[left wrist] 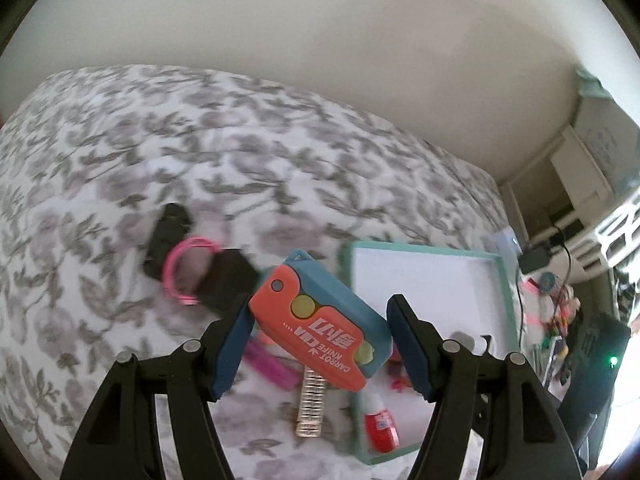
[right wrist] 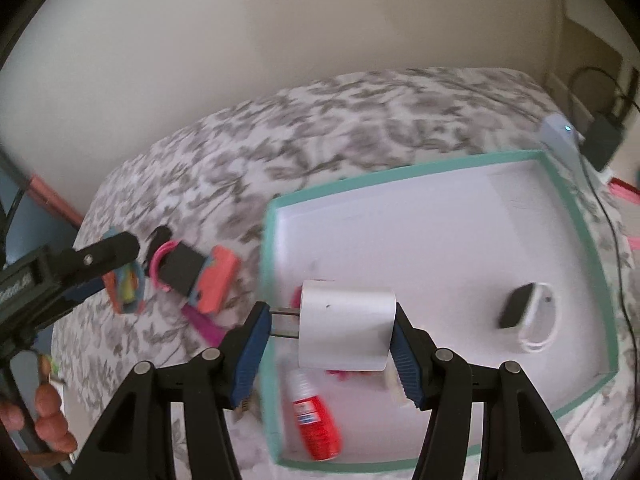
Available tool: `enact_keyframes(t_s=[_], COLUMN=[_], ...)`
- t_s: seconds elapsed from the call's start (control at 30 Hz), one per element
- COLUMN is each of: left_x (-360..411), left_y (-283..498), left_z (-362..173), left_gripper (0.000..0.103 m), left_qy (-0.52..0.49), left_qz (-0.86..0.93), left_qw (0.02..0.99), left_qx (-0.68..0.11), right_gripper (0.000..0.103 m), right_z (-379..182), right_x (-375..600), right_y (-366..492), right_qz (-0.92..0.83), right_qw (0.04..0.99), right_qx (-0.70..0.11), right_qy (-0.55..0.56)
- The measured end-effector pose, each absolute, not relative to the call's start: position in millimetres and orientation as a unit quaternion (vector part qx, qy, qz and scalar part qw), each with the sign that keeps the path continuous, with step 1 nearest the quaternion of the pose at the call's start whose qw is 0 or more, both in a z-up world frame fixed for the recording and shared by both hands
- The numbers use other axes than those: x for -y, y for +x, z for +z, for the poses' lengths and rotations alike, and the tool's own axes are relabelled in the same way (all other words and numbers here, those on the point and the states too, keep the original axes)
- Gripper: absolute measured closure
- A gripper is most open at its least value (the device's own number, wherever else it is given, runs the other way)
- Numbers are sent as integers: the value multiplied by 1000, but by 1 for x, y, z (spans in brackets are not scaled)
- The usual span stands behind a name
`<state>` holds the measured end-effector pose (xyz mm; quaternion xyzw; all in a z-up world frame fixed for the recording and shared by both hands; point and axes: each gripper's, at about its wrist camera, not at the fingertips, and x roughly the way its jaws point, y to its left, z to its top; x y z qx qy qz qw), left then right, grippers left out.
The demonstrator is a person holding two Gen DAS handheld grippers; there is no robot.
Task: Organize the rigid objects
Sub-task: 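Lower the case and white cube into the tray and open both grippers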
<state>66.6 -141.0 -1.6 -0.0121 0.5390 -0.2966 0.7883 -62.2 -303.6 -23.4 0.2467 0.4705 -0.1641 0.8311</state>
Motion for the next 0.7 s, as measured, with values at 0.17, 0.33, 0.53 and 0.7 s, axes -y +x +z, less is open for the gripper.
enact_keyframes(t_s=[0.17, 0.33, 0.53, 0.7], left_x=[178, 211, 237, 250], left_y=[54, 46, 46, 53], left_z=[-2, -12, -22, -31], left_gripper=[33, 33, 33, 33], left_qy=[12, 29, 48, 49], left_qz=[-327, -342, -347, -345], left_qw=[780, 770, 767, 765], left_qx=[-534, -537, -537, -541], right_gripper=[42, 42, 42, 42], right_z=[-25, -28, -36, -38], right_x=[332, 352, 371, 381], right_y=[-75, -83, -91, -92], right_qz=[-199, -224, -245, -255], right_qw=[824, 817, 808, 808], right_qx=[-461, -455, -451, -445], right_qy=[264, 274, 289, 289])
